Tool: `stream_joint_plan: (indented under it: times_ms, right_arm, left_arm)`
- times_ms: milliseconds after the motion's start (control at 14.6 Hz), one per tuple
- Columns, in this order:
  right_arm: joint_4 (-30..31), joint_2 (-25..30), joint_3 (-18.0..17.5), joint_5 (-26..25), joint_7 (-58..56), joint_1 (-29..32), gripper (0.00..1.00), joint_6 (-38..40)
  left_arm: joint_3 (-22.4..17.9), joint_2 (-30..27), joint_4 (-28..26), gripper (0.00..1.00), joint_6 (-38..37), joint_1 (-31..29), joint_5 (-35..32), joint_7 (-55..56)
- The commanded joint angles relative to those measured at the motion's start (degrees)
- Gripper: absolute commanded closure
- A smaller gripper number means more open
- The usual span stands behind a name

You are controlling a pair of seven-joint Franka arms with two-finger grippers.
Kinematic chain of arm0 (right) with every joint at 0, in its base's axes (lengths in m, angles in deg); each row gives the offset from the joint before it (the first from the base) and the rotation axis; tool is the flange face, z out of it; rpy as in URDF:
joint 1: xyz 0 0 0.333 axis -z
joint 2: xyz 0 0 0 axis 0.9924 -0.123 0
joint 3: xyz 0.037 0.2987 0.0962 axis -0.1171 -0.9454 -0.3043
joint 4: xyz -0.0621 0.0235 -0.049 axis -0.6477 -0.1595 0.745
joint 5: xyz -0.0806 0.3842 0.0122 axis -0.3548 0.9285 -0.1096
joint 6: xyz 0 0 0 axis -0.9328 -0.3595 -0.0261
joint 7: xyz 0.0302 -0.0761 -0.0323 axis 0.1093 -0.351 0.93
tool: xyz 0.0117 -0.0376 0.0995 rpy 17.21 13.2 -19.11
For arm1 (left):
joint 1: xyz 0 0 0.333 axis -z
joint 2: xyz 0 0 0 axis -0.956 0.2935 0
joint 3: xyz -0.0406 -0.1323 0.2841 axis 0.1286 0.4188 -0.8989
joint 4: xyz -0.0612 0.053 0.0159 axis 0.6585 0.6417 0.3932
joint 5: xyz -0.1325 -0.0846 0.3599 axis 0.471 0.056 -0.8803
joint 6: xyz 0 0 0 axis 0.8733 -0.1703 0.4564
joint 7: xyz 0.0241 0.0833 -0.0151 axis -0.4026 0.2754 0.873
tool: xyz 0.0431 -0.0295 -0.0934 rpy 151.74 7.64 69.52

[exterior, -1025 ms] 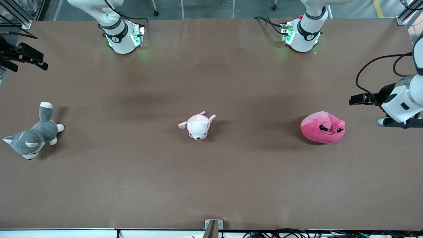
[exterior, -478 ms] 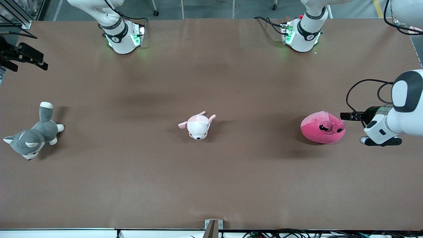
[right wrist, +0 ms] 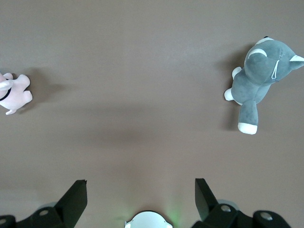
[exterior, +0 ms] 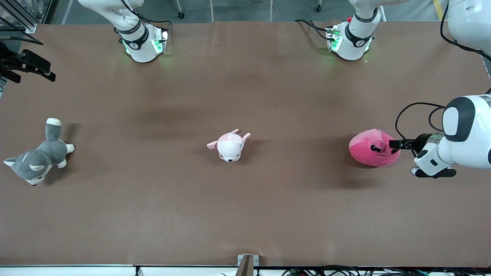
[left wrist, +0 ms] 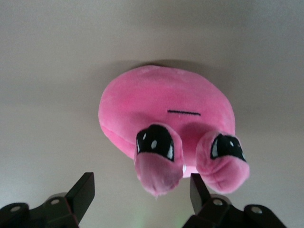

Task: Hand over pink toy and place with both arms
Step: 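Close the left gripper on the pink plush's top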

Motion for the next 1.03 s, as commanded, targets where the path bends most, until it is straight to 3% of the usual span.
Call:
stream_joint_plan:
  times_ms: [0,342,547,820,957]
  right_arm:
    - [0.62,0.98,0.11,-0.63,0.40,-0.47,0.00,0.02]
    - [0.62,0.98,0.11,-0.63,0.40,-0.47,0.00,0.02]
    - [0.62,0.98,0.11,-0.63,0.40,-0.47,0.00,0.02]
    - [0.62,0.98,0.11,-0.63,0.40,-0.47,0.00,0.02]
    - [0.62,0.98,0.11,-0.63,0.40,-0.47,0.00,0.02]
  left_arm:
    - [0.12,1.67,0.51,0.16,1.26,0.05,-0.87,0.48]
    - [0.12,1.85,0.51,0.33,2.41,0.40,-0.86,1.97]
    - [0.20,1.85,0.43,0.67,2.41,0.75,-0.95,1.98]
    - [0.47,1.50,0.16,0.85,2.41,0.49,-0.60,1.98]
    - [0.73,0.37,0.43,1.00,2.32,0.67,-0.69,1.71]
